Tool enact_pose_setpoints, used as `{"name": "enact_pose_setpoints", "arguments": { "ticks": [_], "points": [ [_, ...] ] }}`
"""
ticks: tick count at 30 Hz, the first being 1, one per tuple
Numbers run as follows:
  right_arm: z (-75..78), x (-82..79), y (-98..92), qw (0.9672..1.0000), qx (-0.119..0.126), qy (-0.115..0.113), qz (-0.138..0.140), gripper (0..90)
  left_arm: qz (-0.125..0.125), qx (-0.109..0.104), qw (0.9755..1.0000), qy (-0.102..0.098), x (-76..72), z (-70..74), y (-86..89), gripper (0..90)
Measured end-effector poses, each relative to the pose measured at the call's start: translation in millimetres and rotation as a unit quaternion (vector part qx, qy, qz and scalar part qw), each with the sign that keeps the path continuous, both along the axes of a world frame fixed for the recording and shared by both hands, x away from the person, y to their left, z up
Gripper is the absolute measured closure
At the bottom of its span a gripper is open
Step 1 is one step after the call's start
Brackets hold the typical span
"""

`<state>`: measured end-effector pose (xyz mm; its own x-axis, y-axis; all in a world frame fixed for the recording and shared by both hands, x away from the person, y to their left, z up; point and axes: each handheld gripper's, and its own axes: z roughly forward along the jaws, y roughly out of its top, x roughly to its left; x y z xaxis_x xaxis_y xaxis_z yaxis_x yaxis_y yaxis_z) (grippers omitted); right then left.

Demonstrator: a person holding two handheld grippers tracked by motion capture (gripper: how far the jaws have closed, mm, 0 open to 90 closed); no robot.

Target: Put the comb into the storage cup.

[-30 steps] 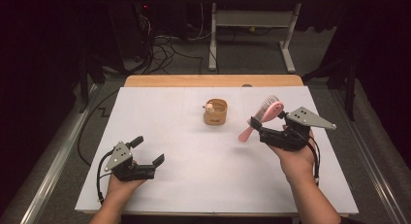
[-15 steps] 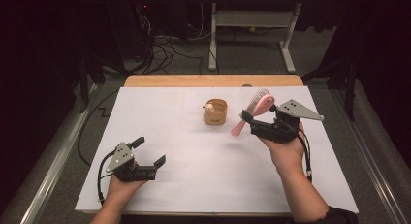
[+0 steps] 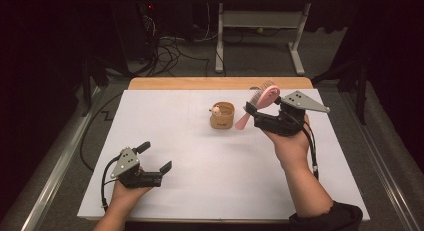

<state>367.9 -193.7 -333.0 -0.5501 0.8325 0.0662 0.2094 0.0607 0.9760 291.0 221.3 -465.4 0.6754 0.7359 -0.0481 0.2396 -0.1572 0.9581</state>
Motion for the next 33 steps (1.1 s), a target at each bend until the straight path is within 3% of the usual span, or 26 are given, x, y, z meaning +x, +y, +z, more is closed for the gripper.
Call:
{"name": "enact_pose_setpoints", "arguments": {
  "ticks": [20,33],
  "points": [
    [22.3,19.0,12.5,0.9995,0.012,-0.026,-0.011,20.2,-0.002,0.000,1.0000,-0.005,-1.6,0.9,-0.3,0.0],
    [15.0,40.4,26.6,0.9996,0.013,-0.020,-0.013,20.2,-0.005,0.001,1.0000,-0.004,-1.2,0.6,0.1,0.0]
  ]
}}
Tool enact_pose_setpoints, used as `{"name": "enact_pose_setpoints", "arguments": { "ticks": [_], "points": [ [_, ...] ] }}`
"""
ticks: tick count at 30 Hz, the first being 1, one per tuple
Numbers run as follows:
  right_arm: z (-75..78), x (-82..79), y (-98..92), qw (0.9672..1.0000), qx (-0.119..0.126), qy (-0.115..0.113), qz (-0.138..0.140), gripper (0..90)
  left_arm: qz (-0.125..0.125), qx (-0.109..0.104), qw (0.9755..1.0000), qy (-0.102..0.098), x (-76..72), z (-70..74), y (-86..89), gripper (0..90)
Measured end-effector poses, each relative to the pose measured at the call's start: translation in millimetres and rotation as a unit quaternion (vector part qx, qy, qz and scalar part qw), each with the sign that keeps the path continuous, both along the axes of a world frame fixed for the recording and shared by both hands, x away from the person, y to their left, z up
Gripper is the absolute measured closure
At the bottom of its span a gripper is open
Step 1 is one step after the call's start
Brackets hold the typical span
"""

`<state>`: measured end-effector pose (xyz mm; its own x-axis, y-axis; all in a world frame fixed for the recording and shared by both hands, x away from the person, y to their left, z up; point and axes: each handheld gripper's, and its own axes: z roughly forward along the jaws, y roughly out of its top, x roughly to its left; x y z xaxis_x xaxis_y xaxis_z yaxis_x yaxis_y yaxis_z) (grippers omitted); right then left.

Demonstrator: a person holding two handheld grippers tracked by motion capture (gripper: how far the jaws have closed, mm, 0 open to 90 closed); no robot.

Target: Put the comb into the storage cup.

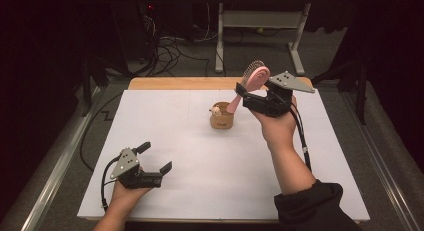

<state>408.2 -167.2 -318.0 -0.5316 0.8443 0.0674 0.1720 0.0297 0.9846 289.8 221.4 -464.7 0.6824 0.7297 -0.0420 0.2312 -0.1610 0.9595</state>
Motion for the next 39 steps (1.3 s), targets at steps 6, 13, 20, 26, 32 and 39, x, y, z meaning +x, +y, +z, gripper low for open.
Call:
{"name": "enact_pose_setpoints", "arguments": {
  "ticks": [6,13,20,26,32,39],
  "points": [
    [-7.8,8.6,4.6,1.0000,-0.001,0.004,-0.004,20.2,-0.002,0.000,1.0000,0.002,0.3,-0.4,-0.3,0.0],
    [-14.1,16.1,10.3,1.0000,0.001,0.008,-0.003,20.2,-0.001,-0.004,1.0000,0.002,0.1,-0.3,-1.0,0.0],
    [-21.5,23.7,13.5,0.9999,0.003,0.015,-0.004,20.2,-0.003,-0.001,1.0000,0.005,-0.1,0.3,-0.2,0.0],
    [-25.3,27.6,17.8,0.9998,0.002,0.021,-0.005,20.2,-0.003,-0.004,1.0000,0.005,-0.5,0.9,0.6,0.0],
    [-30.6,30.7,21.8,0.9997,-0.001,0.026,-0.006,20.2,-0.003,-0.004,1.0000,0.005,-0.5,0.6,0.3,0.0],
    [-37.7,33.1,26.0,0.9996,-0.005,0.028,-0.004,20.2,-0.005,-0.002,1.0000,0.007,-0.2,-0.1,-0.7,0.0]
  ]
}}
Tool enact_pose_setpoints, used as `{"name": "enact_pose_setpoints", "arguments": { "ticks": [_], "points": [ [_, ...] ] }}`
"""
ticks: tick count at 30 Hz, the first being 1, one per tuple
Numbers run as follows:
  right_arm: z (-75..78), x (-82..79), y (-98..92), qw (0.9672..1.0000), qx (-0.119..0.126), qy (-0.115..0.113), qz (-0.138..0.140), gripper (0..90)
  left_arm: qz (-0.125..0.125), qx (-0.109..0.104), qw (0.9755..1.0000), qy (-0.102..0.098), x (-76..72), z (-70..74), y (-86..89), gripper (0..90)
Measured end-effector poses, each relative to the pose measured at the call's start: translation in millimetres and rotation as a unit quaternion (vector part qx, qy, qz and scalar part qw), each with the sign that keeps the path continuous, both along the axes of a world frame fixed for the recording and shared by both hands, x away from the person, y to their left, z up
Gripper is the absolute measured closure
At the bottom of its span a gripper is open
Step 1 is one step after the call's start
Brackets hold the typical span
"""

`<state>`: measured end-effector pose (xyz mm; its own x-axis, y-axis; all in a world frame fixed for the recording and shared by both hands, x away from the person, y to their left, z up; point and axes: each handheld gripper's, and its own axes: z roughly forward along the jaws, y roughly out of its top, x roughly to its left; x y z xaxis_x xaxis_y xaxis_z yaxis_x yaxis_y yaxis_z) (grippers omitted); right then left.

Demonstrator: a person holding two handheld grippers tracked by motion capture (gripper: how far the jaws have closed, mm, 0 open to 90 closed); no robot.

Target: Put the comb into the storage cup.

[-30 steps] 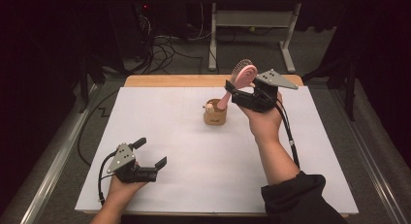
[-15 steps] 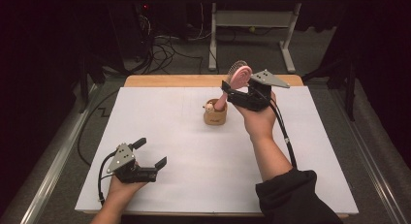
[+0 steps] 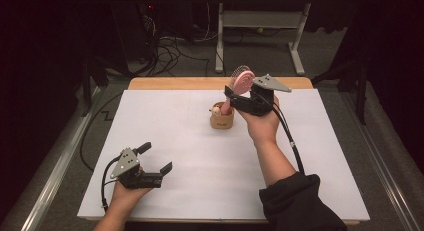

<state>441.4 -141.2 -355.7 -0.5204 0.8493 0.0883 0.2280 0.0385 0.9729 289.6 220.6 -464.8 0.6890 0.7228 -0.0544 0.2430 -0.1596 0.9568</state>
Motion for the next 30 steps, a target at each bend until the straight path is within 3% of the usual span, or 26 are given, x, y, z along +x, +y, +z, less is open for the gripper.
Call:
{"name": "enact_pose_setpoints", "arguments": {
  "ticks": [30],
  "points": [
    [-25.8,13.0,15.1,0.9998,-0.011,0.017,0.002,20.1,0.002,-0.006,1.0000,0.004,-0.2,-1.0,0.6,0.0]
  ]
}}
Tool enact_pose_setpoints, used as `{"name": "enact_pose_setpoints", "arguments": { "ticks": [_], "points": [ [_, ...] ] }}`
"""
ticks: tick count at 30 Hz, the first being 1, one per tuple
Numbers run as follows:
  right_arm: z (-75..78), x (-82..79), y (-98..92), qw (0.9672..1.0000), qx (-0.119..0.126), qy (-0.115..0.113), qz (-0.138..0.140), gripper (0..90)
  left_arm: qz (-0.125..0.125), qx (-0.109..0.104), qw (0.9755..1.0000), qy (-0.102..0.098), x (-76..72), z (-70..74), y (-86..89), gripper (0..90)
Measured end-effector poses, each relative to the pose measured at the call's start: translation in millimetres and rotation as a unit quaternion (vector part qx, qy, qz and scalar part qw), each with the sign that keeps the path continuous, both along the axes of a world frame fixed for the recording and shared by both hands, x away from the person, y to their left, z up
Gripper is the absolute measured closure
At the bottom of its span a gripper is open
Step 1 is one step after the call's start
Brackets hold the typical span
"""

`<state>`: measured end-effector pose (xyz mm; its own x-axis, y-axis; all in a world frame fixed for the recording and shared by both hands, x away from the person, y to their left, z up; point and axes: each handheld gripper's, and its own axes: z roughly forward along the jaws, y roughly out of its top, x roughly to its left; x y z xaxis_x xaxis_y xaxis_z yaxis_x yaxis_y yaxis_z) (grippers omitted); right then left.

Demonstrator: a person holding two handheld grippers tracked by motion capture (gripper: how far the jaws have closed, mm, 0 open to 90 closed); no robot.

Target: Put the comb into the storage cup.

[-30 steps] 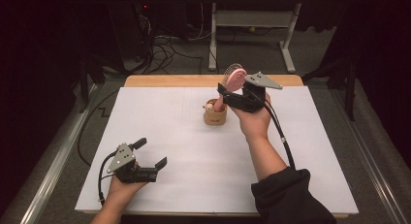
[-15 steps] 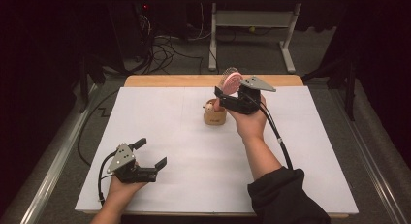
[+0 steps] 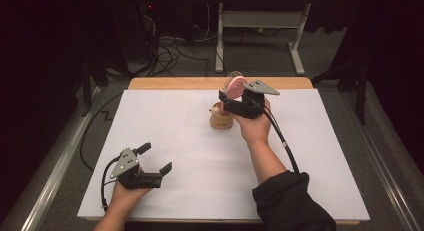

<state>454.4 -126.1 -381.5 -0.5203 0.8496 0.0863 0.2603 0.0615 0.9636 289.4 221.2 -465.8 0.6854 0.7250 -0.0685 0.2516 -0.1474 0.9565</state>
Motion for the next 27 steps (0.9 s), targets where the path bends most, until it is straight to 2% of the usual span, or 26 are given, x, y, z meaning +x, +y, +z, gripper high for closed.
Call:
{"name": "enact_pose_setpoints", "arguments": {
  "ticks": [20,27],
  "points": [
    [-5.3,7.3,-0.1,1.0000,-0.002,0.008,-0.001,20.1,-0.005,0.004,1.0000,0.005,0.4,-1.6,-1.7,0.0],
    [-4.4,6.8,-5.0,0.9998,-0.003,0.019,0.005,19.8,-0.006,0.004,0.9999,0.007,0.5,-2.3,-2.5,0.0]
  ]
}}
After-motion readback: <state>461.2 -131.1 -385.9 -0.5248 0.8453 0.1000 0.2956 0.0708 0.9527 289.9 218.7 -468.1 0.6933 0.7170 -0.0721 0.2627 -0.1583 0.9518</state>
